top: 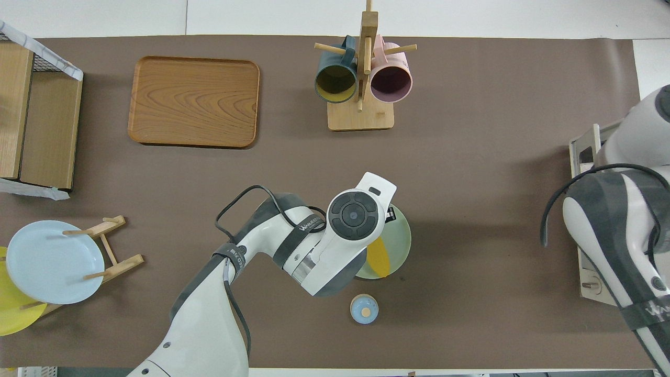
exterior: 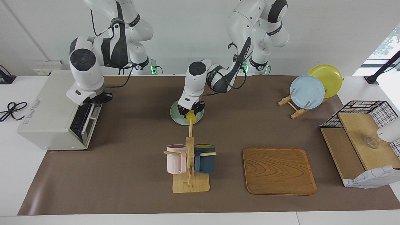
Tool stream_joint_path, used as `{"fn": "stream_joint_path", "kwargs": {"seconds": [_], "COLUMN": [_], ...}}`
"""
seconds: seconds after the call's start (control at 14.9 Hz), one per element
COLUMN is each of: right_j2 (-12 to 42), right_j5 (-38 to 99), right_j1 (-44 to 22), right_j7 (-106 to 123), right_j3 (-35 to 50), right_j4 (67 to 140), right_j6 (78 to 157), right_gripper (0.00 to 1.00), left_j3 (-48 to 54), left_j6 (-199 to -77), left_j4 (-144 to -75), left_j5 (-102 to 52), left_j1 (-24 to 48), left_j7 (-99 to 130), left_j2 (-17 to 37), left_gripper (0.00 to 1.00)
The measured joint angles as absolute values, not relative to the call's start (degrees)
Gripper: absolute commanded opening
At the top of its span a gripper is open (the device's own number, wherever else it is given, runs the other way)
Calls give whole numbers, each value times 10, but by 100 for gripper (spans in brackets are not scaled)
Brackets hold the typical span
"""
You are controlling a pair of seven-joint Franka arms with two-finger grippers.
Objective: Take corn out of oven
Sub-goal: 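Grasp the yellow corn with the left gripper and lift it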
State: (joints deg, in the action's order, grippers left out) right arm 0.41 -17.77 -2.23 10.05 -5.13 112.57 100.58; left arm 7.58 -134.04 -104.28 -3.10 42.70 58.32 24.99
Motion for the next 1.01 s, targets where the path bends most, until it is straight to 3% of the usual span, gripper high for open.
{"fn": "stream_joint_path", "kwargs": {"seconds": [0.27, 0.34, 0.47, 0.67, 0.81, 1.01], "right_j2": [0, -2, -17, -59, -69, -64], "right_j5": [-180, -176, -144, -76, -56, -2], "right_j1": [11, 11, 11, 9, 7, 20], "right_j7": [140, 140, 140, 140, 140, 140], "right_j3": [-54, -54, -54, -52, -49, -56], "right_j4": [1115, 1111, 1092, 1034, 987, 962], "right_j6": [1000, 988, 952, 876, 836, 827], "right_gripper": [0, 5, 27, 41, 100, 100], "left_j3": [71, 67, 63, 60, 60, 63], "left_j6": [-1326, -1305, -1254, -1195, -1187, -1183], "left_j4": [-1029, -1012, -965, -902, -879, -848], "left_j5": [13, 18, 24, 24, 13, 6], "left_j1": [423, 414, 369, 261, 193, 127], "left_j7": [584, 582, 546, 414, 322, 230], "left_j2": [249, 249, 246, 244, 250, 274], "left_gripper": [0, 0, 0, 0, 0, 0]}}
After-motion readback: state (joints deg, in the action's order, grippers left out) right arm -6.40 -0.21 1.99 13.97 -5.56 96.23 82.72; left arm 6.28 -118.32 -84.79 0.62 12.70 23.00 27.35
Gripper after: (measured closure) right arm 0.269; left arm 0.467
